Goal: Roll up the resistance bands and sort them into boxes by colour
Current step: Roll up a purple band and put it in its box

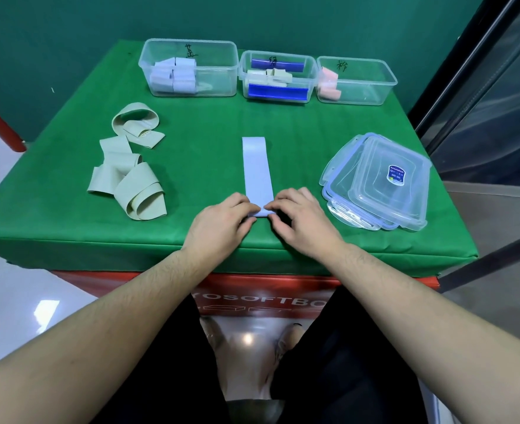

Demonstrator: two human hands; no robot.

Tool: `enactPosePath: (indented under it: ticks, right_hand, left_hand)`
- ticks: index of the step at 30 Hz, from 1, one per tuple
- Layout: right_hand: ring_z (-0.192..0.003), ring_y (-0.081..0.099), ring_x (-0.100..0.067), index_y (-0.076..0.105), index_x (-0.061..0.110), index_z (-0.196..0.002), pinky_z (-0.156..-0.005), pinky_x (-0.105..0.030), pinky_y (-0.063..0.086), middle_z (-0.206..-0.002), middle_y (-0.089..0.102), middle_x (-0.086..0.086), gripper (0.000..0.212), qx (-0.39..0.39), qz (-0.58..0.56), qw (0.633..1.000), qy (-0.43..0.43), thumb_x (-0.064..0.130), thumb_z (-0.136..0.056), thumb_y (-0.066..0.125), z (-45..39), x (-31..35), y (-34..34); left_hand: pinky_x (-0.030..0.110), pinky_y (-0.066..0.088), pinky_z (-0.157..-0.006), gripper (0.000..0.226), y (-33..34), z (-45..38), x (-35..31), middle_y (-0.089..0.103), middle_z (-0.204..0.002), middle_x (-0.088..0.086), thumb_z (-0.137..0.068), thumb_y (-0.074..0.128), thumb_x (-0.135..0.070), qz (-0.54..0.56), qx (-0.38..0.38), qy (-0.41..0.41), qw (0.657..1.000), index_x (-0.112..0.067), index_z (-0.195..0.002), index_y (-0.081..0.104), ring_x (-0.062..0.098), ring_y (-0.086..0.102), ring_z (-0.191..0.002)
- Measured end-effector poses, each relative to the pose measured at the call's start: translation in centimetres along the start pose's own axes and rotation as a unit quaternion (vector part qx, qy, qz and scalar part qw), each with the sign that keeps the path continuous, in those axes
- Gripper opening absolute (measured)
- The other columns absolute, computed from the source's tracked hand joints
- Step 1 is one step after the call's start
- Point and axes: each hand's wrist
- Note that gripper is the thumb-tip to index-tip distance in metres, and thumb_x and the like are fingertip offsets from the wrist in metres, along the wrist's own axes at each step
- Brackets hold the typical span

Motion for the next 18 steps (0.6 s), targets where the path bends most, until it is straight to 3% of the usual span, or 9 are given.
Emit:
enactPosePath:
  ticks: [5, 12, 18]
  right_hand:
    - [-0.095, 0.049, -0.021, 0.067, 0.018, -0.118, -0.087, -0.036, 0.043, -0.109, 0.063, 0.003, 0.028, 0.004, -0.005, 1.0, -0.005, 0.026, -0.092, 0.065, 0.1, -0.3, 0.1]
    - [-0.09, 0.051, -0.02, 0.07, 0.018, -0.109, -0.085, -0.035, 0.044, -0.102, 0.065, 0.003, 0.018, 0.001, -0.035, 0.999, 0.015, 0.027, -0.093, 0.066, -0.8, -0.4, 0.4]
    - [-0.09, 0.053, -0.02, 0.07, 0.018, -0.109, -0.085, -0.033, 0.043, -0.101, 0.065, 0.002, 0.019, -0.006, -0.035, 0.999, -0.004, 0.029, -0.095, 0.064, 0.4, -0.1, 0.2]
  left_hand:
    - [0.037, 0.053, -0.058, 0.024, 0.1, -0.3, 0.1, 0.06, -0.11, -0.003, -0.093, 0.064, -0.029, -0.014, 0.006, -0.001, 1.0, -0.017, -0.114, 0.07, 0.025, 0.066, -0.076]
    - [0.041, 0.055, -0.069, 0.029, 0.4, -0.9, 0.5, 0.06, -0.112, -0.005, -0.097, 0.059, -0.032, 0.008, 0.016, -0.021, 1.0, -0.019, -0.12, 0.068, 0.023, 0.065, -0.089]
    - [0.036, 0.055, -0.069, 0.022, 0.2, 0.2, 0.9, 0.064, -0.107, -0.005, -0.095, 0.063, -0.03, 0.037, 0.001, 0.013, 0.999, -0.019, -0.114, 0.069, 0.018, 0.065, -0.088]
Point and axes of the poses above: each hand's wrist, its own z-axis away from the middle knuckle, its own y-axis out of the palm, x = y × z
